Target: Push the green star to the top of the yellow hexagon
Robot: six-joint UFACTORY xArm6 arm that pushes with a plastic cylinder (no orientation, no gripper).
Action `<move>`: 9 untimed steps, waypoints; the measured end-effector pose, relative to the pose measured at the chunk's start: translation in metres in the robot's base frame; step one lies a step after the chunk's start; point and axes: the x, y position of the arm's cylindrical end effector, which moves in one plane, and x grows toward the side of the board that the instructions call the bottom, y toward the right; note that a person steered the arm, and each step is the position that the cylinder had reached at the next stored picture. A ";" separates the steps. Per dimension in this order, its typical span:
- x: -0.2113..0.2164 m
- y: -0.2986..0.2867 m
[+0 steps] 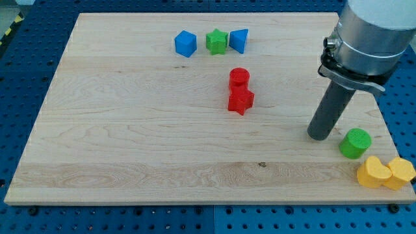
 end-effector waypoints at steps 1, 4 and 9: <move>0.000 0.035; -0.012 0.048; -0.168 -0.156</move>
